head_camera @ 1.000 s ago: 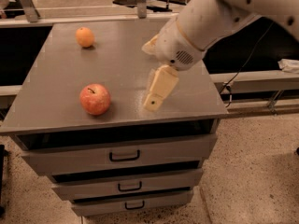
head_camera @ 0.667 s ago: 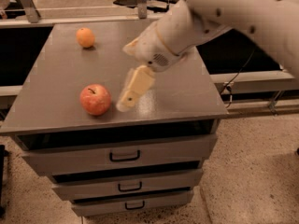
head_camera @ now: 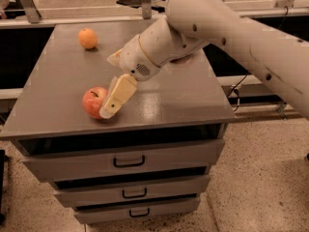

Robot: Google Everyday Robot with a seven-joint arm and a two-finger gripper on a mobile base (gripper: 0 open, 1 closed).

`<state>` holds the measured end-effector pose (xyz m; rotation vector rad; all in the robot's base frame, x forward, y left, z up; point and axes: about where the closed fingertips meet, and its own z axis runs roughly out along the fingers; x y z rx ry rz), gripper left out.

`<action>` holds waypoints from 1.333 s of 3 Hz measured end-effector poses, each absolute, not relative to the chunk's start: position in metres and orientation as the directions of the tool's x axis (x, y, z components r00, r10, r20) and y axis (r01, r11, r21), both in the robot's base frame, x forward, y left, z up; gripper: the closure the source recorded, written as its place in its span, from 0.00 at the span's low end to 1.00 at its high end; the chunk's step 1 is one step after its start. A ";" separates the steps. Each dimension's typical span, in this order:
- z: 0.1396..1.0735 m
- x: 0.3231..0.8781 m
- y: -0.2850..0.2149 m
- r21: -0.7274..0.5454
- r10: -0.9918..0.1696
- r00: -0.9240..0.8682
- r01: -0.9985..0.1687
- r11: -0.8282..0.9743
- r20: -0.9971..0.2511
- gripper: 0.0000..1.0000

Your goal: Pick apple

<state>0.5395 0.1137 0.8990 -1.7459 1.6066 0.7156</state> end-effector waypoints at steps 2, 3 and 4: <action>0.861 0.534 0.147 -0.002 -0.606 0.053 -0.997 -0.083 -0.794 0.25; 0.856 0.534 0.151 0.004 -0.600 0.051 -0.996 -0.091 -0.798 0.47; 0.856 0.534 0.148 0.007 -0.595 0.044 -0.997 -0.083 -0.803 0.69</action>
Offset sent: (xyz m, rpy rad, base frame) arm -0.0045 0.0403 -0.0499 0.0468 0.1338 0.0568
